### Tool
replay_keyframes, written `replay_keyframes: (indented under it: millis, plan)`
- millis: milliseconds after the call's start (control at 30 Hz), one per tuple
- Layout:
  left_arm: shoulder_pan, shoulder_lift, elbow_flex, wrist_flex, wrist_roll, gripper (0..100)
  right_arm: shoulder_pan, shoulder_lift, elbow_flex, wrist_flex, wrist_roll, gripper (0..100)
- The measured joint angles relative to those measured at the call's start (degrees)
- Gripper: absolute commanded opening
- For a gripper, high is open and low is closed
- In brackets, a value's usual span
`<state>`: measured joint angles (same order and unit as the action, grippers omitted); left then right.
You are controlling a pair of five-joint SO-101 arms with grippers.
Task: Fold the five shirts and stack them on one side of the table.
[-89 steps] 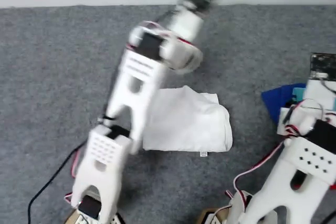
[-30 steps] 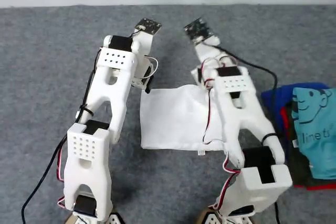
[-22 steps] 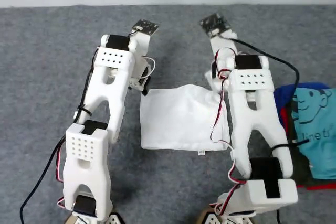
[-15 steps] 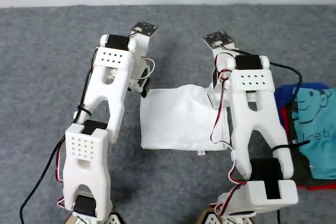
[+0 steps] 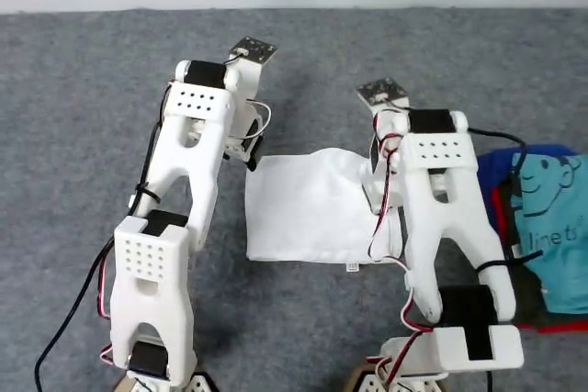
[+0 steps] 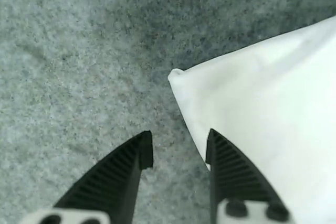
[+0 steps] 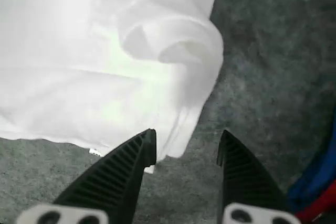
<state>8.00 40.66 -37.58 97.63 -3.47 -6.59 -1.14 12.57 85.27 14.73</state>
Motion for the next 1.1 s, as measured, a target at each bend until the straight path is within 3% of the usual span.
replay_keyframes:
  millis: [367, 667, 833, 1100]
  plan:
    - [0.0, 0.0, 0.0, 0.0, 0.0, 17, -1.8, 6.2, 6.9, -16.7, -0.5, 19.7]
    - [0.0, 0.0, 0.0, 0.0, 0.0, 17, -4.8, 19.3, 1.4, -17.9, -3.1, 19.1]
    - [0.0, 0.0, 0.0, 0.0, 0.0, 17, -6.5, 22.4, -1.4, -17.8, -2.5, 0.0]
    - [0.0, 0.0, 0.0, 0.0, 0.0, 17, -6.1, 22.9, -3.6, -16.3, 1.5, 0.9]
